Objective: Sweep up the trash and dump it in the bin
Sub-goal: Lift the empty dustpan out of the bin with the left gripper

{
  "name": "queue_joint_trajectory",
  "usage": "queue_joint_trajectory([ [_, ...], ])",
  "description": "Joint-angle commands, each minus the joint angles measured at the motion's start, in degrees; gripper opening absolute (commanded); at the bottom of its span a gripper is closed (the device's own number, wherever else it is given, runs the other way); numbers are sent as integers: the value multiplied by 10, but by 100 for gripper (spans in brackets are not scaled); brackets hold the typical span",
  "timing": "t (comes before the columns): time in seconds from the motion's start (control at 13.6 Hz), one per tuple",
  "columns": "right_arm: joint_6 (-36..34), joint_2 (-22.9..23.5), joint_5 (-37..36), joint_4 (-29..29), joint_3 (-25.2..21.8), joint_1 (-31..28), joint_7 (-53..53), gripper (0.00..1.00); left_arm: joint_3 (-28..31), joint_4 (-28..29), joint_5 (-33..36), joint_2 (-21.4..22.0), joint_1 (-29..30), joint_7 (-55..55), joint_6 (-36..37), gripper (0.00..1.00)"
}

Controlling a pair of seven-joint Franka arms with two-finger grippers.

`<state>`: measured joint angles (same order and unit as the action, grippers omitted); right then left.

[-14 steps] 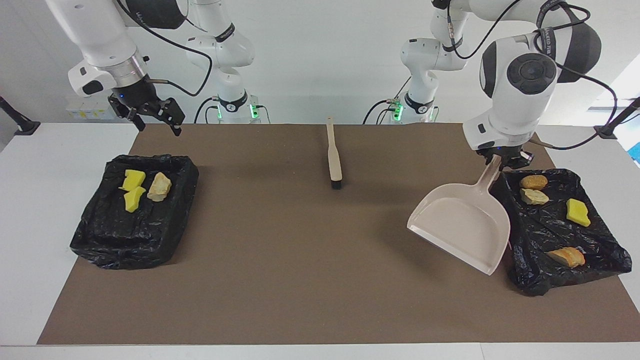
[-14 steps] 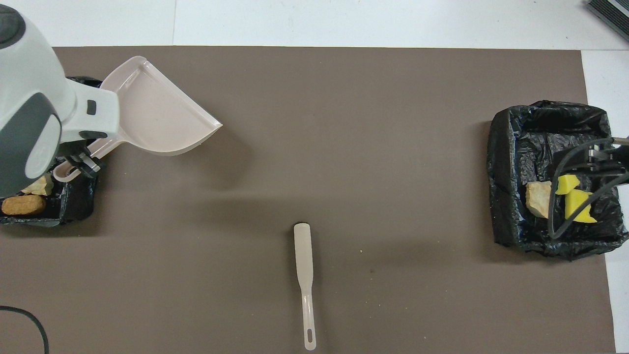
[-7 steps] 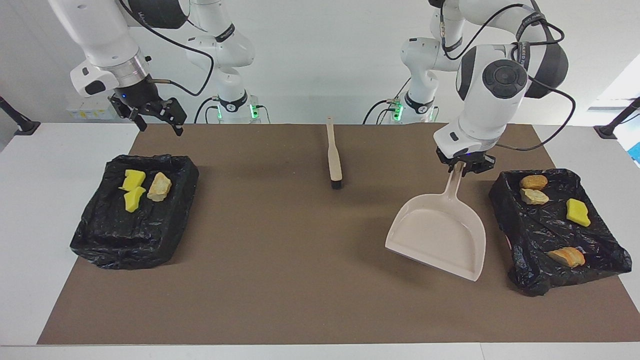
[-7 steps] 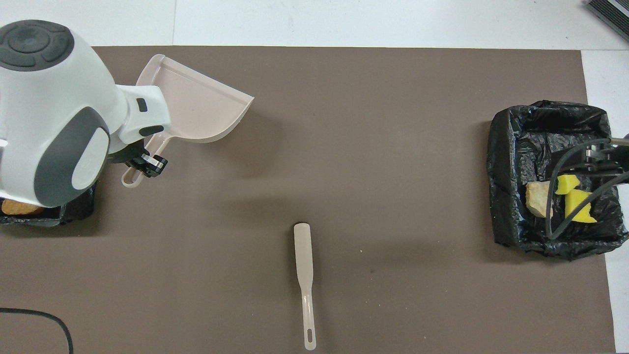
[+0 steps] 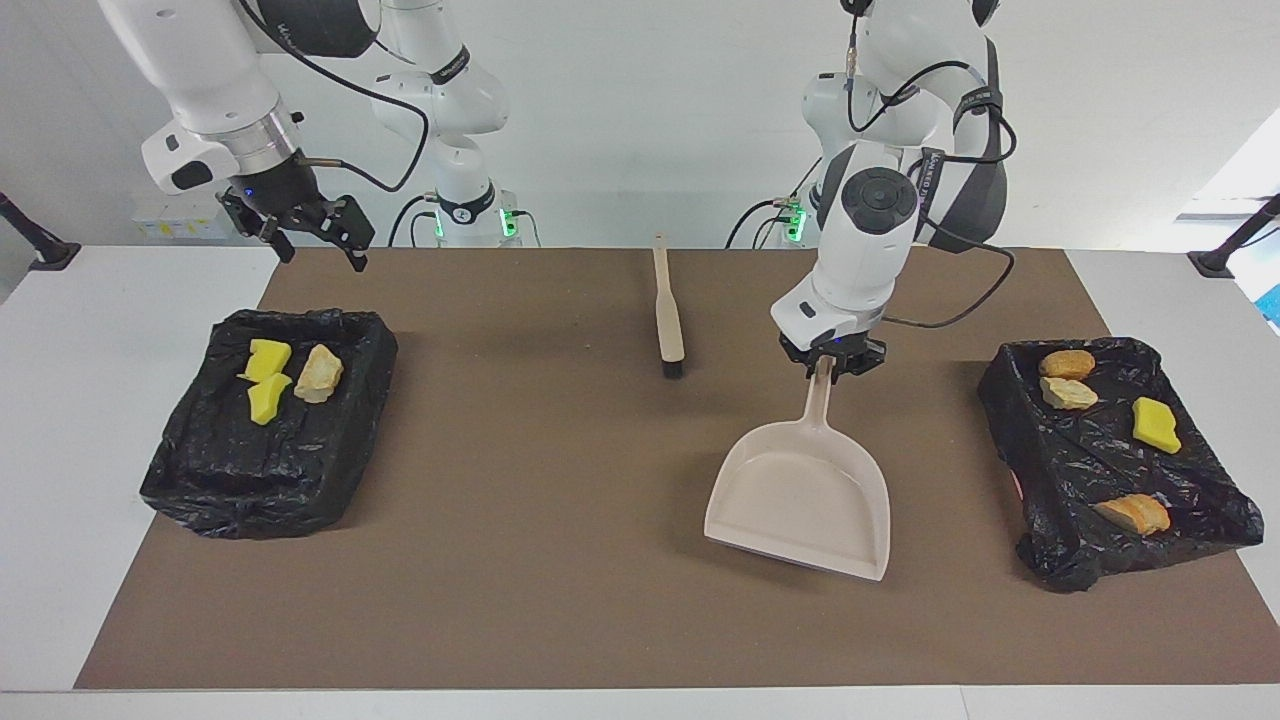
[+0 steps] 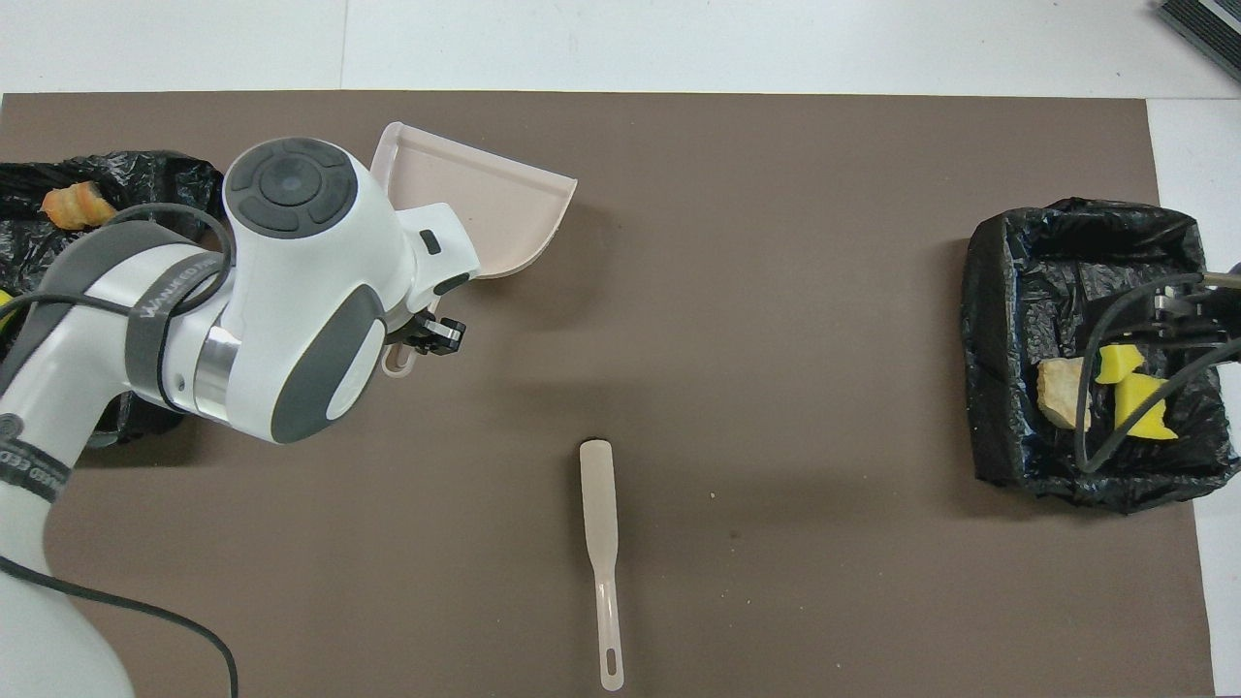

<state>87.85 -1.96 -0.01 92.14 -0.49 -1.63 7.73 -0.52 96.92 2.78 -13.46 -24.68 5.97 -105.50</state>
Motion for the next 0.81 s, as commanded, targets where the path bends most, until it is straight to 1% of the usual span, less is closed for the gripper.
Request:
queue_joint_trajectory([
  [0.0,14,-10,13,12,1,-4,-15,100,10,5,-42,-10,-23,91,-50,0],
  [0.15,14,-10,13,12,1,-4,-15,100,10,1,-48,-23,-47,115,-77,0],
  [0.29,13,-10,13,12,1,-5,-15,100,10,-18,-64,-41,-52,133,-81,0],
  [0.51,14,-10,13,12,1,-4,-15,100,10,-26,-66,-43,-67,151,-70,0],
  [0.66,14,-10,13,12,1,-5,-15,100,10,-55,-69,-59,-74,175,-63,0],
  [0.73,14,-10,13,12,1,-4,-15,100,10,-70,-73,-77,-77,187,-61,0],
])
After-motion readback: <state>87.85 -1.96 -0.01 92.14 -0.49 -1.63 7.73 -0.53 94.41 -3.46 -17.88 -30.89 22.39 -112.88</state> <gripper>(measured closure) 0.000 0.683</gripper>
